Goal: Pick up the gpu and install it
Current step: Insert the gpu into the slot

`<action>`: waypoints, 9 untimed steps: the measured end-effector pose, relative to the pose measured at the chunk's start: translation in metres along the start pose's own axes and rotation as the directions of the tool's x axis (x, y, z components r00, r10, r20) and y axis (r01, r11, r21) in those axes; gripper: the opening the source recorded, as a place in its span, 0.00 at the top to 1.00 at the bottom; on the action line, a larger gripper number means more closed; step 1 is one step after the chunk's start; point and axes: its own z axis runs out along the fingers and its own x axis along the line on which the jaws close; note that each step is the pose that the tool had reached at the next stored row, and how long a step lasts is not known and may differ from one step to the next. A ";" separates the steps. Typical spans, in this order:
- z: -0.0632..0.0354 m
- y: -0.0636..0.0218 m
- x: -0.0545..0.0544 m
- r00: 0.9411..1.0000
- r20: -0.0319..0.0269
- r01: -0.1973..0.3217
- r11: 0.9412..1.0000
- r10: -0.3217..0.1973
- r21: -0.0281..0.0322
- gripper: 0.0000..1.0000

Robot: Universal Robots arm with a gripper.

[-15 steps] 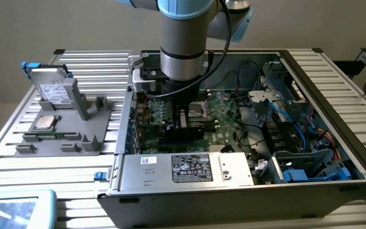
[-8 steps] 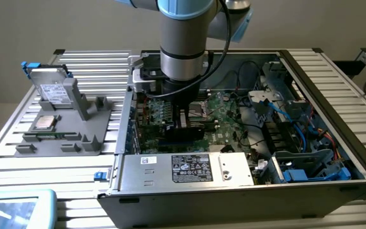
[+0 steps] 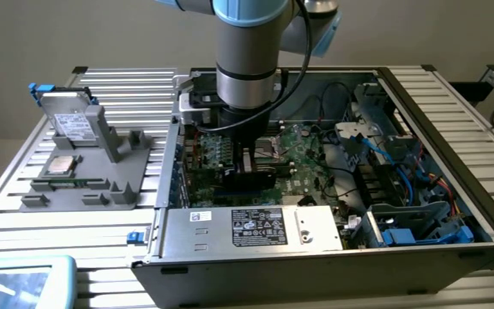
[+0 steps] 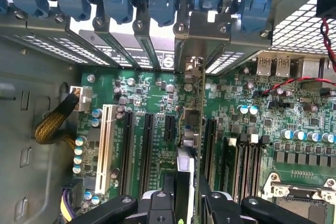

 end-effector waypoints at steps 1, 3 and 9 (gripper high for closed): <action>0.0000 0.0000 0.000 1.000 0.001 -0.002 1.000 0.002 0.000 0.73; 0.0002 0.0000 0.000 1.000 0.001 -0.004 1.000 0.004 0.000 0.73; 0.0004 0.0000 0.000 1.000 0.002 -0.004 1.000 0.004 0.000 0.73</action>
